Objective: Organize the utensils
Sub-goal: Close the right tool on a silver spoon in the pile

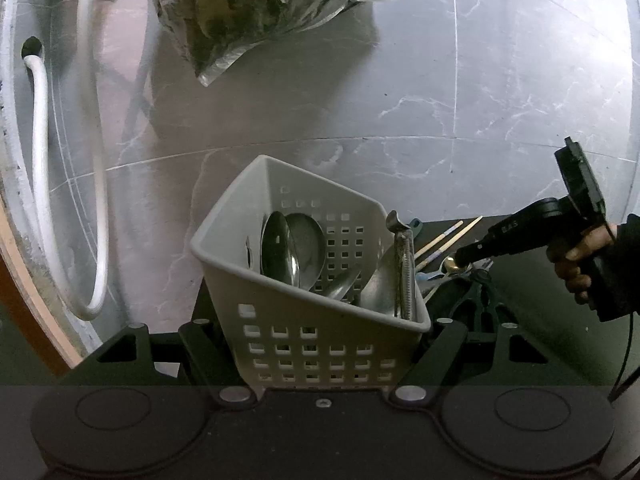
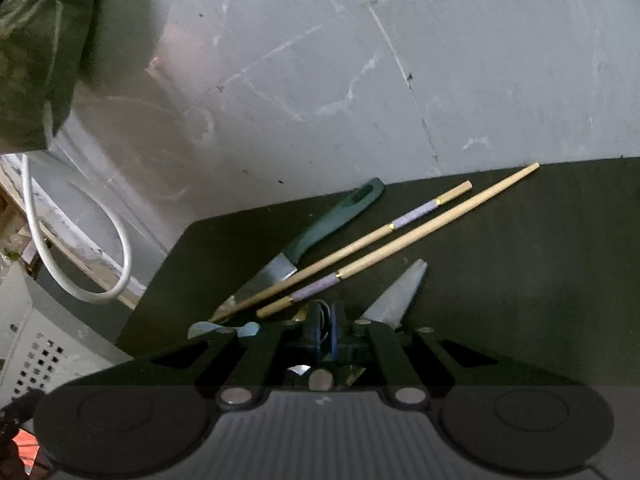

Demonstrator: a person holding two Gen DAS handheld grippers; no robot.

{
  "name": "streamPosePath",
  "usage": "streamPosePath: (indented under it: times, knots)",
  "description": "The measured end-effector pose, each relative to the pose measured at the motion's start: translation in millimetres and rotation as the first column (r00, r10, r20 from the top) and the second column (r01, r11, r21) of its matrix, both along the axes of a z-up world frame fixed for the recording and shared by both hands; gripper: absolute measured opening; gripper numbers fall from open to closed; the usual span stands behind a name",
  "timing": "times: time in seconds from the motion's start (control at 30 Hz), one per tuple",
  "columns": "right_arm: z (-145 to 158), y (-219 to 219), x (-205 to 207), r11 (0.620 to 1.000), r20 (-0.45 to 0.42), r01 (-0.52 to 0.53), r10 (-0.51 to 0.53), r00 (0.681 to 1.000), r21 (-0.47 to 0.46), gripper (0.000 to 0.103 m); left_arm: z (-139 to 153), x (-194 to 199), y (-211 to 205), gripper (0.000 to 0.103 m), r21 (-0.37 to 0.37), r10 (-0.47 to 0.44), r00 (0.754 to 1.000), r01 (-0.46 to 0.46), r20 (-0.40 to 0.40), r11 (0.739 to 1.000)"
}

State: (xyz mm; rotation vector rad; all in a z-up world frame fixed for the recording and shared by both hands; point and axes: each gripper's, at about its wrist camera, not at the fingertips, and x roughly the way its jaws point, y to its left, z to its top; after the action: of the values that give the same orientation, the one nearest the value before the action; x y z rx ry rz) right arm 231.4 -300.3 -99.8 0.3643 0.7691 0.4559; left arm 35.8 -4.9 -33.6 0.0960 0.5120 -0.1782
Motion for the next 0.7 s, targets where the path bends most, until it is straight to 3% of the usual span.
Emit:
streamPosePath:
  times: [0.13,0.33,0.6,0.7]
  knots:
    - [-1.2,3.5,2.9,1.0,-0.004,-0.018,0.018,1.0,-0.013,0.008,-0.1,0.0,0.4,0.076,0.0,-0.001,1.0,0.001,-0.001,1.0]
    - [-1.5,2.1,-2.4,0.999,-0.006,-0.047,0.047,0.999,-0.013,0.017,-0.1,0.2,0.6,0.076,-0.001,0.001,1.0,-0.001,0.0,1.0]
    - [7.0,24.3,-6.8,0.977,0.076,-0.088,0.105,0.992,-0.194,0.013,-0.7,0.6,-1.1,0.077,0.001,0.006,1.0,-0.006,0.0,1.0]
    - [8.8,23.7,-5.5,0.977,0.08,-0.071,0.089,0.993,-0.202,0.013,-0.7,0.0,-1.1,0.077,0.0,0.007,1.0,-0.007,-0.001,1.0]
